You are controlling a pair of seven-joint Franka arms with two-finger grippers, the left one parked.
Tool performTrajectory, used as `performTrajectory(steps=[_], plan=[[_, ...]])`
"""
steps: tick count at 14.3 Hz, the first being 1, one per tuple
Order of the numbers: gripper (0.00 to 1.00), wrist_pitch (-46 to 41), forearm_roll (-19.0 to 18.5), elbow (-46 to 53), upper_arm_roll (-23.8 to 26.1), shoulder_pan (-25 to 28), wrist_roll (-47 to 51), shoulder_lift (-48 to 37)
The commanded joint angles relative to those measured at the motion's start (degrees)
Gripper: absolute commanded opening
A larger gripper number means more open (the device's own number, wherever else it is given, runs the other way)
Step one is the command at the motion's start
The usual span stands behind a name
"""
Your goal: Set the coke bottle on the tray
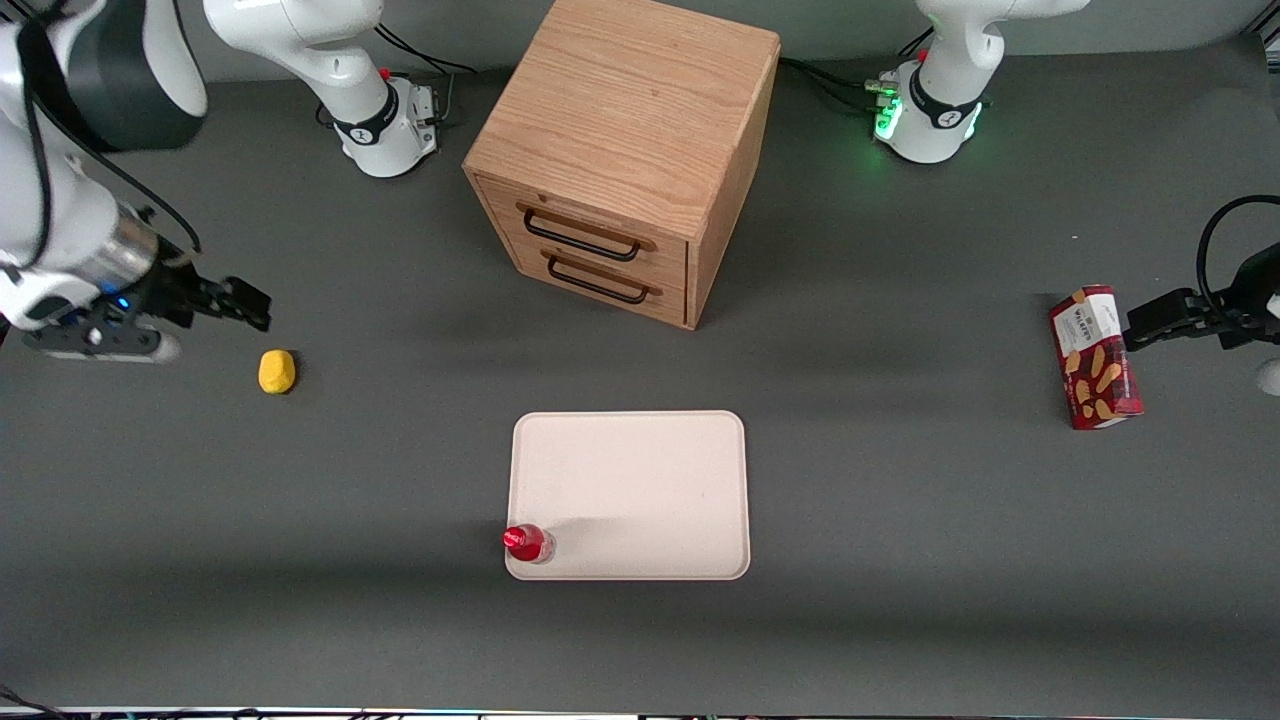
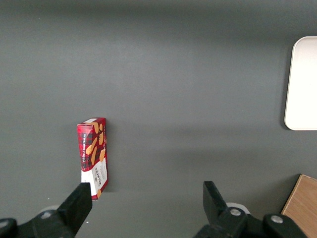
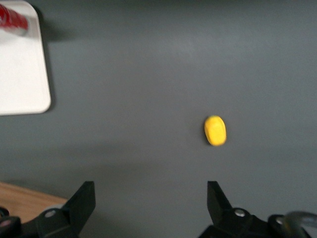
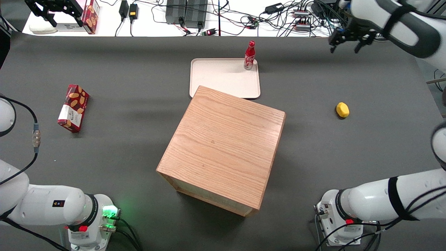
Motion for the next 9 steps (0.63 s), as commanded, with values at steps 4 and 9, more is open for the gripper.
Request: performTrajectory(steps=[4, 9], plan=[[1.00, -2.5, 1.2, 3.4, -5.3, 0.5, -7.1, 0.2], [1.00, -6.5, 1.2, 10.2, -4.6, 0.7, -6.8, 4.2]])
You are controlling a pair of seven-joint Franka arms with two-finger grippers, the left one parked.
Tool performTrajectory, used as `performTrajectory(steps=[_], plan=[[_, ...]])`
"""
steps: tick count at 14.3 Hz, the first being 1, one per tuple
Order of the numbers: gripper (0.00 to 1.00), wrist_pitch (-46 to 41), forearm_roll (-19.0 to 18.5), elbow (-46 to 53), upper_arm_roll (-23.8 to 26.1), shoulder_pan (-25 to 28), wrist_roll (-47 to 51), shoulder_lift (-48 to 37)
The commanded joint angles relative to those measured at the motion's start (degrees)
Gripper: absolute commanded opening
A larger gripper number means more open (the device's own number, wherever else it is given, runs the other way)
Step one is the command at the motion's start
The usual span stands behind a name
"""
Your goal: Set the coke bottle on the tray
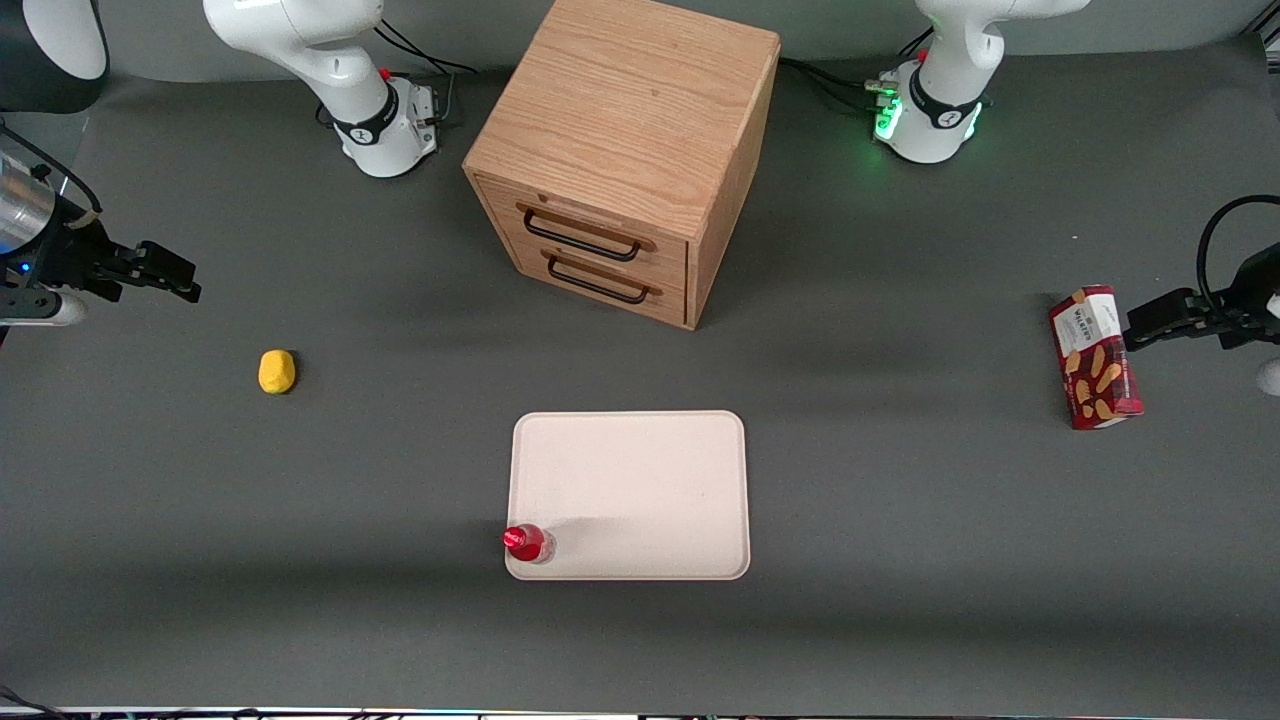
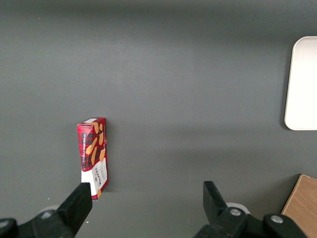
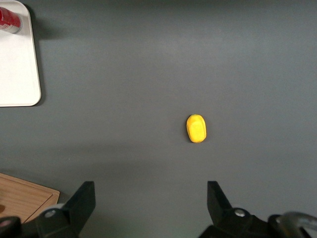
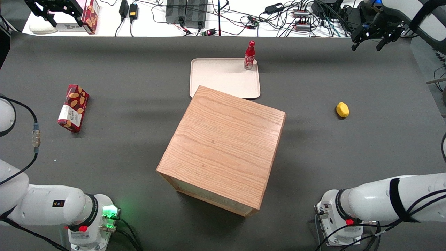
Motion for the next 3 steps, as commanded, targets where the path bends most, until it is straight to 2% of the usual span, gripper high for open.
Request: performTrajectory(steps=[1, 3], plan=[[1.00, -2.5, 1.1, 5.3, 0.3, 0.2, -0.8, 3.4], [1.00, -2.5, 1.5, 5.4, 0.3, 0.2, -0.9, 3.5]])
